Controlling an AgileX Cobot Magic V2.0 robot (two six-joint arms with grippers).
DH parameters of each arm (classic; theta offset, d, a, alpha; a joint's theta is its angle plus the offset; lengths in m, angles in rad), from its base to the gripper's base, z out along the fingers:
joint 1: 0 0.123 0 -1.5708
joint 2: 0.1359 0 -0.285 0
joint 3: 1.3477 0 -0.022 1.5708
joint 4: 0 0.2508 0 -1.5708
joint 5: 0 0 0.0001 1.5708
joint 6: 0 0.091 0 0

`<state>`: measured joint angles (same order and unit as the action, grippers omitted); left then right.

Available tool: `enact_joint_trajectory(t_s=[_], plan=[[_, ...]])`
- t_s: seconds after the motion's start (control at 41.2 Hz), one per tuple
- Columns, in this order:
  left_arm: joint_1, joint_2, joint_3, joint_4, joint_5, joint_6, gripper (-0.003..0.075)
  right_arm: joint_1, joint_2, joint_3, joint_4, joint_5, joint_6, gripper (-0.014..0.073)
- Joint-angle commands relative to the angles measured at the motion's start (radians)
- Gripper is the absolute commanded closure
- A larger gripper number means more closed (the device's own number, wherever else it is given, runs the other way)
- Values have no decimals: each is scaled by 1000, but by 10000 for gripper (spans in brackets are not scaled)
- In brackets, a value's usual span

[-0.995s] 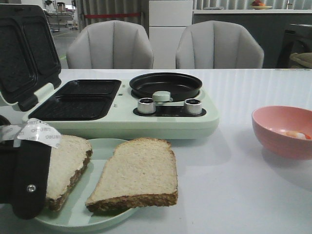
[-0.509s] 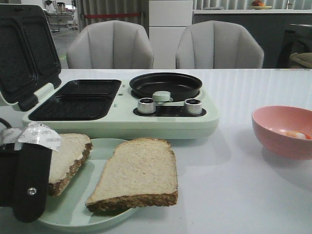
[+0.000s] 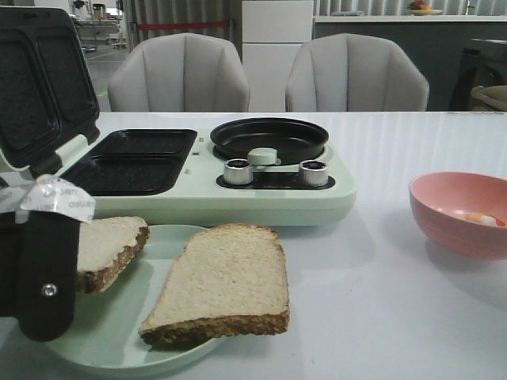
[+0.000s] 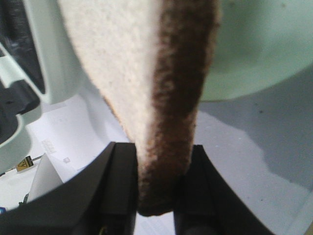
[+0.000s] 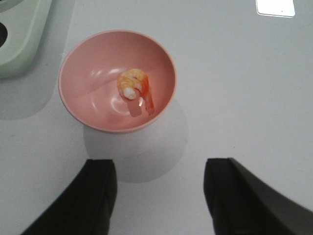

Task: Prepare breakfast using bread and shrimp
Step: 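Grasp the bread slice nearest the left gripper by its edge, then lift the bread with the left gripper and lay it on the press plate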

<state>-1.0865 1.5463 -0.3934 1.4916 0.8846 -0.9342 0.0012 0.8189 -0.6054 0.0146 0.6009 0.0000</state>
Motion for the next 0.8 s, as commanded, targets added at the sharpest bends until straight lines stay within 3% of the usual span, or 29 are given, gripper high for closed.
enact_joint_trajectory(t_s=[0.0, 0.509, 0.776], plan=[[-29, -68, -16, 6, 102, -16, 505, -2, 0, -36, -15, -59, 0, 89], [-135, -416, -34, 2, 236, -16, 505, -2, 0, -36, -15, -59, 0, 89], [-153, -591, -204, -125, 190, 23, 506, -2, 0, -36, -15, -59, 0, 89]])
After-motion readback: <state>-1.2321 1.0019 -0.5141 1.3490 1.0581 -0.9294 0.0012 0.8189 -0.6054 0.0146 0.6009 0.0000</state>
